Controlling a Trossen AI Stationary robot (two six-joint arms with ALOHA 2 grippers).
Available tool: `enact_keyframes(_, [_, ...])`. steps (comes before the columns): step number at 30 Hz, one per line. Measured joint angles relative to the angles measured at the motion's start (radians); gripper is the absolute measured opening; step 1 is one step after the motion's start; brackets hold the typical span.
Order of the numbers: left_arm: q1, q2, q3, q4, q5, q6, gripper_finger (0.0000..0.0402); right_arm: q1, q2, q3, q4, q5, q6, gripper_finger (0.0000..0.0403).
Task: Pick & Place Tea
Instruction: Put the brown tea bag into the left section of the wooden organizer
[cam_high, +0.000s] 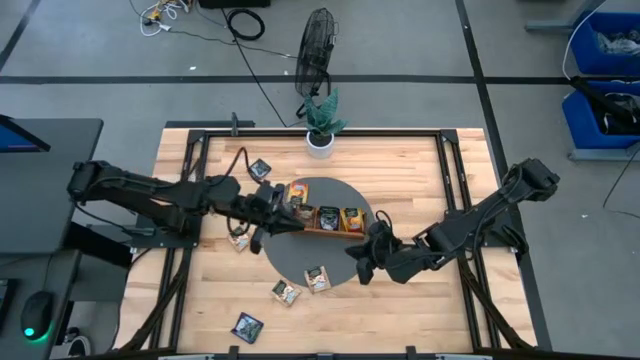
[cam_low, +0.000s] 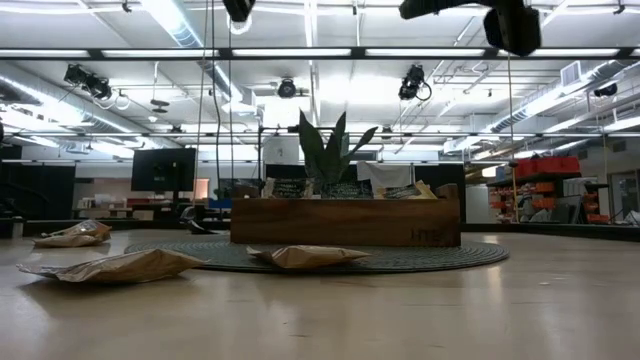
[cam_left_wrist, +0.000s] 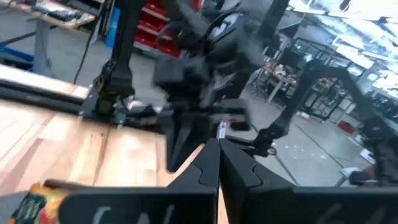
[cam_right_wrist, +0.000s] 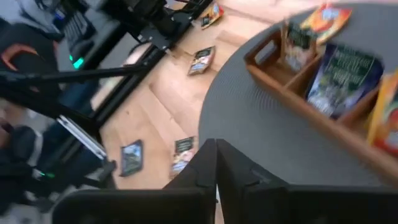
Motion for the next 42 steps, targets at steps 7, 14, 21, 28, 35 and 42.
enact_keyframes(7, [-0.037,-0.068,0.000,-0.049,-0.046,0.005,0.0005,0.019,0.018,-0.080,0.139,-0.005,0.180,0.0005])
enact_keyframes(14, [-0.038,-0.112,0.000,-0.115,-0.067,0.013,0.0005,0.041,0.133,-0.103,0.232,-0.078,0.414,0.0004])
enact_keyframes(21, [-0.038,-0.127,0.000,-0.138,-0.074,0.013,0.0005,0.062,0.300,-0.104,0.405,-0.116,0.693,0.0017])
enact_keyframes(28, [-0.037,-0.127,0.000,-0.155,-0.074,0.012,0.0005,0.068,0.421,-0.104,0.539,-0.132,0.810,0.0072])
enact_keyframes(35, [-0.037,-0.127,0.000,-0.164,-0.074,0.012,0.0005,0.065,0.461,-0.101,0.532,-0.139,0.898,0.0178])
enact_keyframes(42, [-0.037,-0.127,0.000,-0.172,-0.075,0.008,0.0005,0.049,0.497,-0.101,0.551,-0.155,0.918,0.0236])
